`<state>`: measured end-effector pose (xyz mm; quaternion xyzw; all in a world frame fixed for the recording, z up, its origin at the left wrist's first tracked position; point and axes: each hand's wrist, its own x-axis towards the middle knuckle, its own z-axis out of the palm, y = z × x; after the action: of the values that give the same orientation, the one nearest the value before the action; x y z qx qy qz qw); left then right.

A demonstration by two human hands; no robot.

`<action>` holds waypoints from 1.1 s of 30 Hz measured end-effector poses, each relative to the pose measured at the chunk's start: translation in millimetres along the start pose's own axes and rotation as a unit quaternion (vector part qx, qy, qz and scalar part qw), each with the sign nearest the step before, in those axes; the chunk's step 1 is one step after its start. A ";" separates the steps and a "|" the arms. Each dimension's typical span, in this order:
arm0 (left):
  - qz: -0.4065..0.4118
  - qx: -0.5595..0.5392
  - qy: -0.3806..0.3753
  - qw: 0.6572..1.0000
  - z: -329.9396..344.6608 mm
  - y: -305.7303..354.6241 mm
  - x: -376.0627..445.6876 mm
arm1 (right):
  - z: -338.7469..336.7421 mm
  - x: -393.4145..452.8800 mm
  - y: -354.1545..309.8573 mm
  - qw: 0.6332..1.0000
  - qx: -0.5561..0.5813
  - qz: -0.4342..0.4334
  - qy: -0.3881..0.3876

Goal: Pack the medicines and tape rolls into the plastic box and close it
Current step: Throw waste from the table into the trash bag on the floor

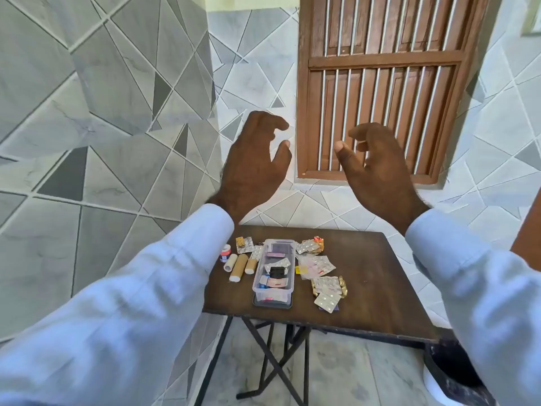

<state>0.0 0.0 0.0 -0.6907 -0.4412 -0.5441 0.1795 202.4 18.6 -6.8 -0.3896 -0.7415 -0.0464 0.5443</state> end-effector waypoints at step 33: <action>-0.257 -0.133 -0.197 0.937 136.8 -219.6 -33.7 | 205.3 1.0 113.2 0.952 0.077 0.282 -0.089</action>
<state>-96.2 205.6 -128.7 -0.6647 -0.5535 -0.4789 -0.1502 115.1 198.6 -129.0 -0.5425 -0.6483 0.2012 0.4949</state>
